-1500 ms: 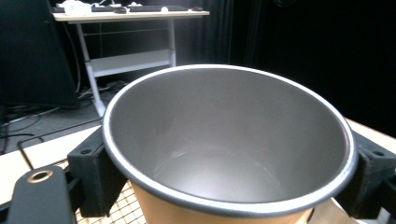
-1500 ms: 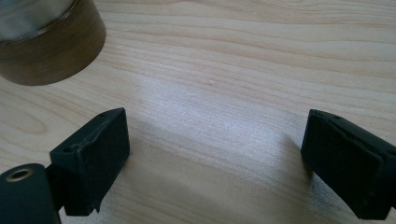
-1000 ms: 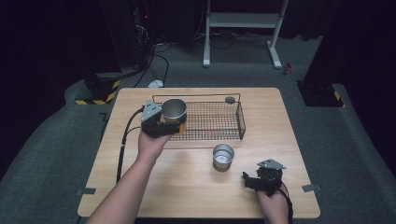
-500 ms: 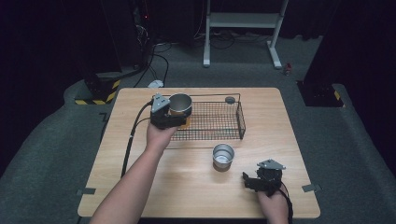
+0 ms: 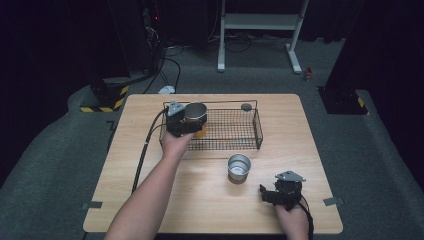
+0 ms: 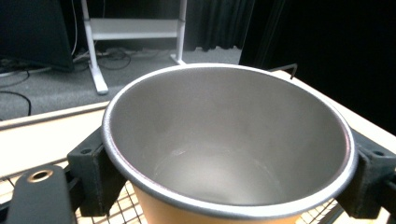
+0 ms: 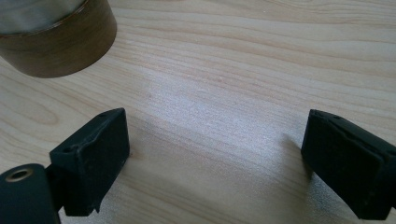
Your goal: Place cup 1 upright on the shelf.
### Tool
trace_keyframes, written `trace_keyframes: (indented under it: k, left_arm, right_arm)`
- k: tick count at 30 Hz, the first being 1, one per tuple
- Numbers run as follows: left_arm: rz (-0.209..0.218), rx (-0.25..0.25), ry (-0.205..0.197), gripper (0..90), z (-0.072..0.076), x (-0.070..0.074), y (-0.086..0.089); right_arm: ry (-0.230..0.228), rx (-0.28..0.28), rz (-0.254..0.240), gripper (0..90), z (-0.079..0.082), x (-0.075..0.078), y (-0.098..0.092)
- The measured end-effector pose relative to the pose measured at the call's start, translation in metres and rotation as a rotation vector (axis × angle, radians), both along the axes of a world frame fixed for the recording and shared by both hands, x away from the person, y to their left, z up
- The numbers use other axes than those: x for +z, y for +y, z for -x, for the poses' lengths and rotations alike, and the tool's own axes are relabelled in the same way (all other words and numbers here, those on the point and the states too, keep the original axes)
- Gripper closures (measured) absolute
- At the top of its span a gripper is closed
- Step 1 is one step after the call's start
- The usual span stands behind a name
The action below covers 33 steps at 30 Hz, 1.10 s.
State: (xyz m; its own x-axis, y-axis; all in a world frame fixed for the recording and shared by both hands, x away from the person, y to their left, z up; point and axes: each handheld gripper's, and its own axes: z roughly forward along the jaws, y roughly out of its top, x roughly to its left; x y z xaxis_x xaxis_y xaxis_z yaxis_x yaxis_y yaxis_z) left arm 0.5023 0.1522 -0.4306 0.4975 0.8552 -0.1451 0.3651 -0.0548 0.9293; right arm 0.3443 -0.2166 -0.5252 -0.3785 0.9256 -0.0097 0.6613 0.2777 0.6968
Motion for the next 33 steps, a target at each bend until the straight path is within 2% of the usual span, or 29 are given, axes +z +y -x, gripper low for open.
trace_keyframes:
  k: [4, 8, 19, 23, 28, 33]
  left_arm:
    - [0.012, -0.003, -0.001, 13.3, -0.004, -0.006, -0.002]
    - [-0.017, 0.009, 0.009, 13.3, -0.007, -0.012, -0.004]
    - [-0.043, 0.025, 0.037, 13.3, -0.010, -0.028, -0.005]
    - [-0.062, 0.035, 0.024, 13.3, -0.010, -0.030, -0.006]
    - [-0.074, 0.041, 0.039, 13.3, -0.011, -0.034, -0.008]
    - [-0.108, 0.045, 0.039, 13.3, -0.012, -0.038, -0.010]
  right_arm:
    - [0.001, 0.002, 0.000, 7.7, 0.000, 0.000, 0.000]
    - [0.001, 0.001, 0.000, 7.7, 0.000, 0.000, 0.000]
    - [-0.001, 0.004, 0.002, 7.7, 0.000, 0.000, 0.000]
    - [-0.001, 0.004, 0.002, 7.7, 0.000, 0.000, 0.000]
    - [-0.001, 0.004, 0.002, 7.7, 0.000, 0.000, 0.000]
    - [-0.001, 0.004, 0.003, 7.6, 0.000, 0.000, 0.000]
